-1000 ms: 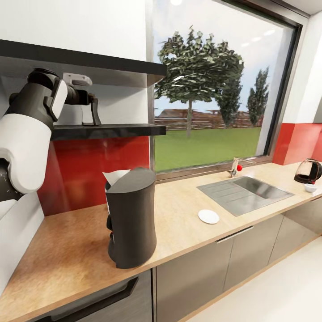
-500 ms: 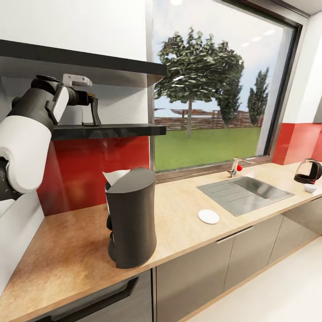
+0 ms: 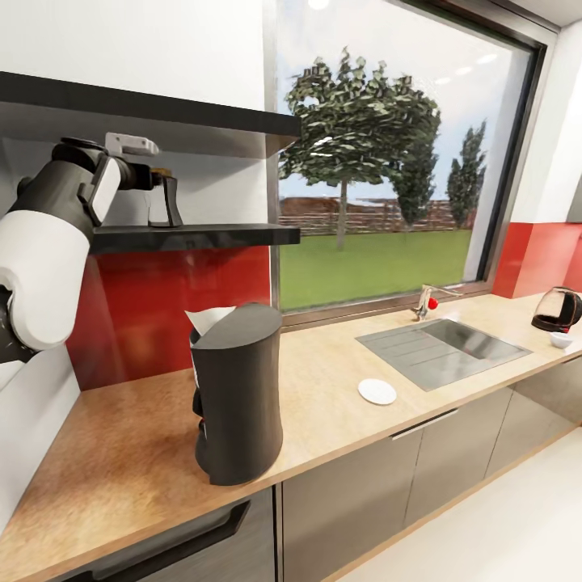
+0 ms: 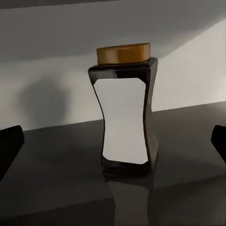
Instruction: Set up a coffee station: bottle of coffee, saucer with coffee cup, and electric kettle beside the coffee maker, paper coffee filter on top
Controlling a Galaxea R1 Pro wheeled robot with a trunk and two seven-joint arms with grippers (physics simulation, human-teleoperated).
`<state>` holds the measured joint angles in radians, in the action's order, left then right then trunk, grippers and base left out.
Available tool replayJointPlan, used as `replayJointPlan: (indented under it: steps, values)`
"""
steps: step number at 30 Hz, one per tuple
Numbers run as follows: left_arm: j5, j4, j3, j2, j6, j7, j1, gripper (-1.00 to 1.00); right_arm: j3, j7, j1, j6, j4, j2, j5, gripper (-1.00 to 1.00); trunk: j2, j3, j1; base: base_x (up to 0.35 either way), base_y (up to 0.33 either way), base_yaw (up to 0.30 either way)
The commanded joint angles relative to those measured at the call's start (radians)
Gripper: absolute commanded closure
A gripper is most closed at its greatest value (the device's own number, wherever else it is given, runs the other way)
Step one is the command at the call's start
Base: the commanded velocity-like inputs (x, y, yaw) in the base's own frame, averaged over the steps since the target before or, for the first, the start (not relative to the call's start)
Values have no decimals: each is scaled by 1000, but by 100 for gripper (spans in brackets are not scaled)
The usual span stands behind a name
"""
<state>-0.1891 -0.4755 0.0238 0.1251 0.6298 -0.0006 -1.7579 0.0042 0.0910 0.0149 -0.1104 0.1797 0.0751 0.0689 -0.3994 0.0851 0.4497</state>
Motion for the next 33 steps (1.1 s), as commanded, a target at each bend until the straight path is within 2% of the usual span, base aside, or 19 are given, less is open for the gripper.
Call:
replayJointPlan:
  steps: [1,2,3,15,33]
  values:
    - [-3,-1,3,2,4,1,0,-100,0,1,0,-3,-4,1,7,-100,-1,0,0,28,0,0]
    - [3,1,4,21,5,4,0,-100,-2,1,0,-4,-36,1,6,-100,-1,0,0,249,0,0]
    - [3,2,4,23,5,4,0,-100,-2,1,0,-4,-39,1,6,-100,-1,0,0,266,0,0]
    - [8,4,5,31,6,4,2,-100,-3,1,0,-5,-52,2,6,-100,-1,0,0,301,0,0]
    - [12,4,7,28,0,4,32,-100,-3,-1,0,-3,-52,2,6,-100,-1,0,0,36,0,0]
